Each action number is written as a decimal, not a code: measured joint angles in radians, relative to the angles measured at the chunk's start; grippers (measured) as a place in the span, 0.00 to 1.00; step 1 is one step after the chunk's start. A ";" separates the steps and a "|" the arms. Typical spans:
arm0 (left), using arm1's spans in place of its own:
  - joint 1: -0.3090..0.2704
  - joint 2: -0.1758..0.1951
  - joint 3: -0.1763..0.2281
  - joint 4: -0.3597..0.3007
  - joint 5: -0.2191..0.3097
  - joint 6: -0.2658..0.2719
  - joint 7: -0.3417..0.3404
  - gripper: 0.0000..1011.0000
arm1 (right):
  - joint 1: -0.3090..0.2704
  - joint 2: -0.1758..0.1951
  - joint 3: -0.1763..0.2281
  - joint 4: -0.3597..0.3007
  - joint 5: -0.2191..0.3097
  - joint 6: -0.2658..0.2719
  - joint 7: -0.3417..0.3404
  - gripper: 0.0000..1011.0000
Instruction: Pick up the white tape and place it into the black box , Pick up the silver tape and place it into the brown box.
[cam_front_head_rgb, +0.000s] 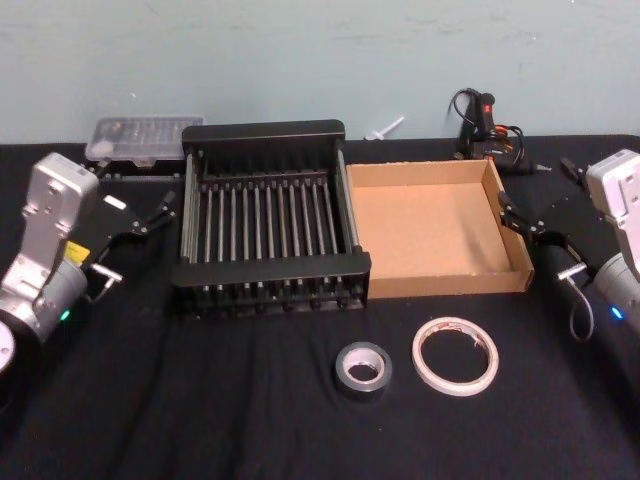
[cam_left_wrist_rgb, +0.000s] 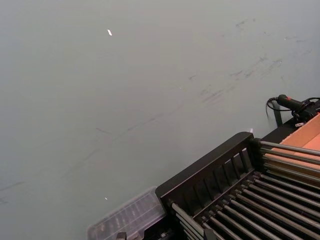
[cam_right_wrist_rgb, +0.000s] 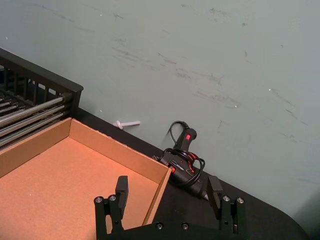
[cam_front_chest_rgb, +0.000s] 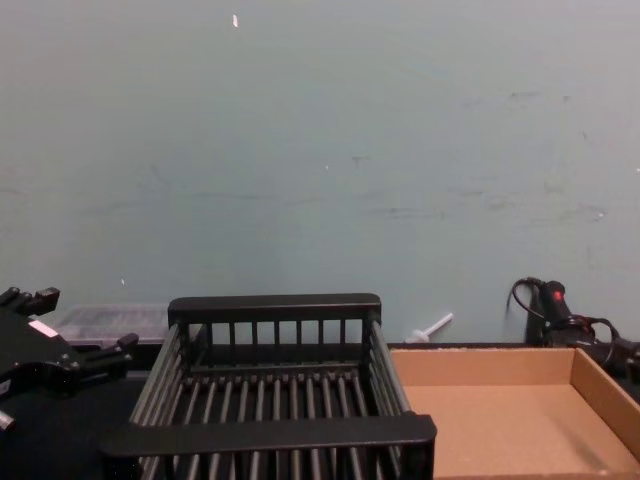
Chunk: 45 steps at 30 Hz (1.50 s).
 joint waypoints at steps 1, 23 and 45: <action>0.000 0.000 0.000 0.000 0.000 0.000 0.000 0.99 | 0.000 0.000 0.000 0.000 0.000 0.000 0.000 0.99; 0.000 0.000 0.000 0.000 0.000 0.000 0.000 0.99 | 0.000 0.000 0.000 0.000 0.000 0.000 0.000 0.99; 0.000 0.000 0.000 0.000 0.000 0.000 0.000 0.99 | 0.000 0.000 0.000 0.000 0.000 0.000 0.000 0.99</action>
